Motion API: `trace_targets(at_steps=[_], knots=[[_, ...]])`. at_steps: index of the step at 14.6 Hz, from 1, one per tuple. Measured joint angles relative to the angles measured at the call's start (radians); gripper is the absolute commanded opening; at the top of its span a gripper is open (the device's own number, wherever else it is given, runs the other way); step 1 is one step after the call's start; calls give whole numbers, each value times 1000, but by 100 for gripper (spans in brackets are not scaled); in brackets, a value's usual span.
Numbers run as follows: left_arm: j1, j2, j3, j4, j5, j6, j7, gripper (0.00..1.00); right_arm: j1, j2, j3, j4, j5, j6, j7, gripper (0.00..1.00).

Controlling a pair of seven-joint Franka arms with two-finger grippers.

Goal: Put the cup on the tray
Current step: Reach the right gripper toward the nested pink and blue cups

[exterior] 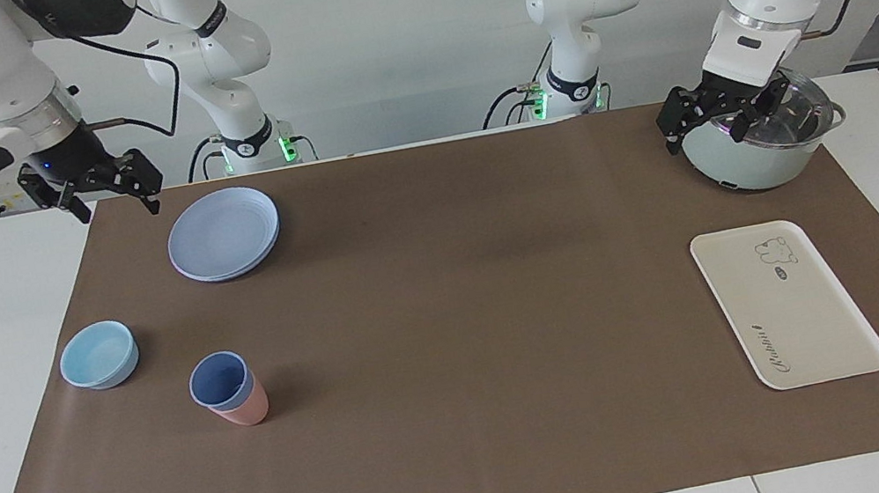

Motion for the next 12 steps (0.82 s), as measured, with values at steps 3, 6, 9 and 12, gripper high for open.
trace_targets(at_steps=[3, 6, 9, 12], knots=[[0, 0, 0, 0, 0, 0, 0, 100, 0, -2, 0, 0, 0, 0, 0, 100], [0, 0, 0, 0, 0, 0, 0, 100, 0, -2, 1, 0, 0, 0, 0, 100], [0, 0, 0, 0, 0, 0, 0, 100, 0, -2, 4, -1, 14, 30, -3, 100], [0, 0, 0, 0, 0, 0, 0, 100, -15, 5, 4, -22, 97, 141, -118, 100]])
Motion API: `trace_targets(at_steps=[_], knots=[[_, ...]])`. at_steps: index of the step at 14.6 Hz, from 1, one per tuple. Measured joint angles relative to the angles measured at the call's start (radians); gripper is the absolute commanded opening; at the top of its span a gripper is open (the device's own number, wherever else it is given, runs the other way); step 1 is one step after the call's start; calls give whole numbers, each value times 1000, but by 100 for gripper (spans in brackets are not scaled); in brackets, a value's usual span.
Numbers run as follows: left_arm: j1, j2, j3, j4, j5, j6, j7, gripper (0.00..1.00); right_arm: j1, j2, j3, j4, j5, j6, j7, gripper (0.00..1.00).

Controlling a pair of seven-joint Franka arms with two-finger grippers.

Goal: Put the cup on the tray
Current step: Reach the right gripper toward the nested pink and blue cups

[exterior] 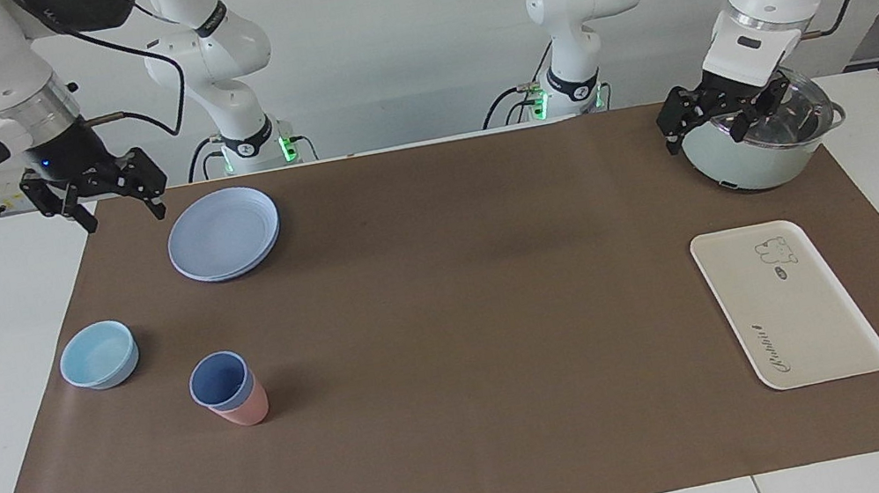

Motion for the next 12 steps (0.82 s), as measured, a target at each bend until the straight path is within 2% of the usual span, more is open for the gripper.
trace_targets(at_steps=[4, 7, 9, 12], knots=[[0, 0, 0, 0, 0, 0, 0, 100, -42, 66, 0, -73, 70, 215, -305, 100], [0, 0, 0, 0, 0, 0, 0, 100, -111, 132, -1, -143, 264, 344, -666, 100], [0, 0, 0, 0, 0, 0, 0, 100, -176, 178, -3, -166, 364, 364, -932, 100], [0, 0, 0, 0, 0, 0, 0, 100, -241, 232, -5, -201, 534, 367, -1201, 100]])
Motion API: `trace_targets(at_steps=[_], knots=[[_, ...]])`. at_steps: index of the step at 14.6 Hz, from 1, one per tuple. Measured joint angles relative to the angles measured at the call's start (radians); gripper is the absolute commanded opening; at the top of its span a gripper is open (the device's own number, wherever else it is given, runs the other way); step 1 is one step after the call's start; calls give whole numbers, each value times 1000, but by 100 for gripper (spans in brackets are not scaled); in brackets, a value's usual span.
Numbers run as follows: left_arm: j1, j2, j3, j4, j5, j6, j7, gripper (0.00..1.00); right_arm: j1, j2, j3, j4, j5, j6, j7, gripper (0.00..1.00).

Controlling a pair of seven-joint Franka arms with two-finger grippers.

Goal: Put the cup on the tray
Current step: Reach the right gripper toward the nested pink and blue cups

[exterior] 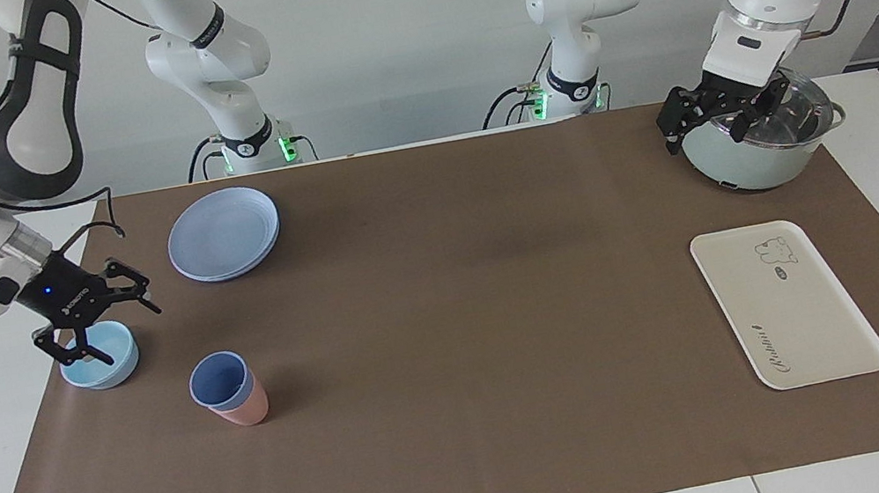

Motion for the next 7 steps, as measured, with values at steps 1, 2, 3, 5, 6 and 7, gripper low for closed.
trace_targets(at_steps=[1, 2, 3, 5, 6, 7], knots=[[0, -1, -1, 0, 0, -1, 0, 100, -6, 20, 0, -8, 60, 6, -75, 100], [-1, -4, -3, 0, 0, -1, 0, 100, -8, 41, 0, -11, 115, 14, -135, 100], [-2, -8, -5, 0, 0, -2, 0, 100, -8, 63, 1, -12, 161, 25, -185, 100], [-1, -14, -4, -3, 0, -9, 0, 100, -8, 104, 3, -11, 245, 29, -283, 100], [0, -17, -2, -9, 0, -9, 0, 100, -9, 130, 3, -11, 298, 29, -339, 100], [2, -19, 0, -14, 0, -9, 0, 100, -14, 159, 3, -8, 342, 28, -394, 100]])
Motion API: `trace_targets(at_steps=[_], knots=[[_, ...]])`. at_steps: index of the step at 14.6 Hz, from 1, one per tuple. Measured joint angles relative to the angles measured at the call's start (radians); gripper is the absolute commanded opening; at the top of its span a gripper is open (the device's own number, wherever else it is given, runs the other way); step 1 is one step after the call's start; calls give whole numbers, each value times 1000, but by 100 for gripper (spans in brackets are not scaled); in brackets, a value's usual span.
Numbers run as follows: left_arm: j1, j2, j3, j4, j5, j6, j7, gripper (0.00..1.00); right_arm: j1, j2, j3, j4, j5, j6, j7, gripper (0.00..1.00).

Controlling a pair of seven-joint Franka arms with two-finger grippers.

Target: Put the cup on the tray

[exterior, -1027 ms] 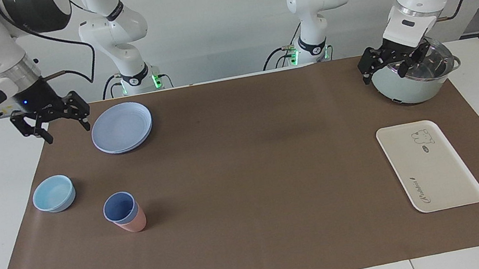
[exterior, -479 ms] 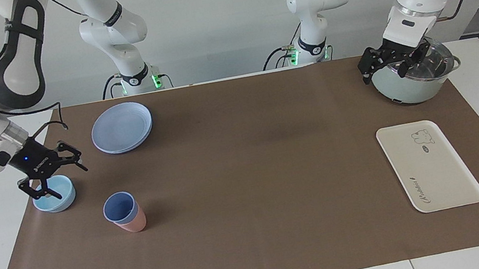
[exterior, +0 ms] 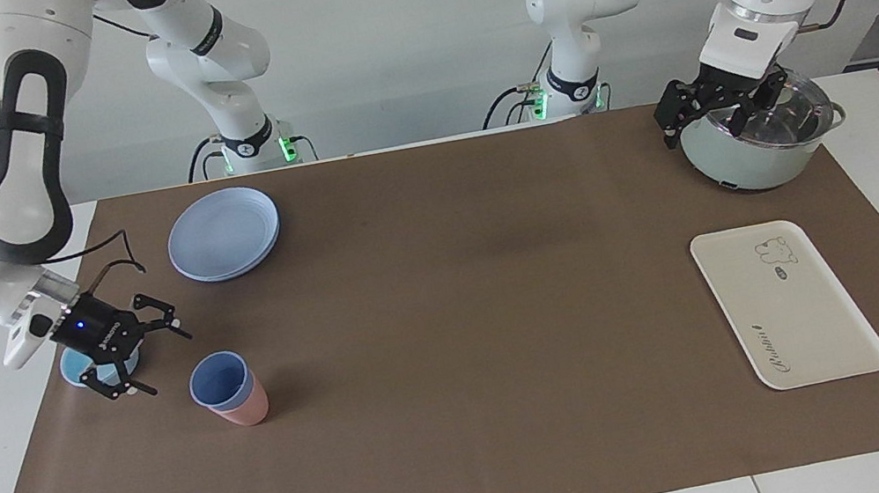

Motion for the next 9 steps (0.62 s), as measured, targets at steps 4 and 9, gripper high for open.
trace_targets(at_steps=[4, 9], knots=[[19, -6, 6, -38, -16, 52, 1, 100, -9, 76, 8, 25, 80, -3, -90, 100], [21, -15, 4, -58, -22, 91, 0, 100, -5, 102, 19, 30, 154, -4, -162, 100]])
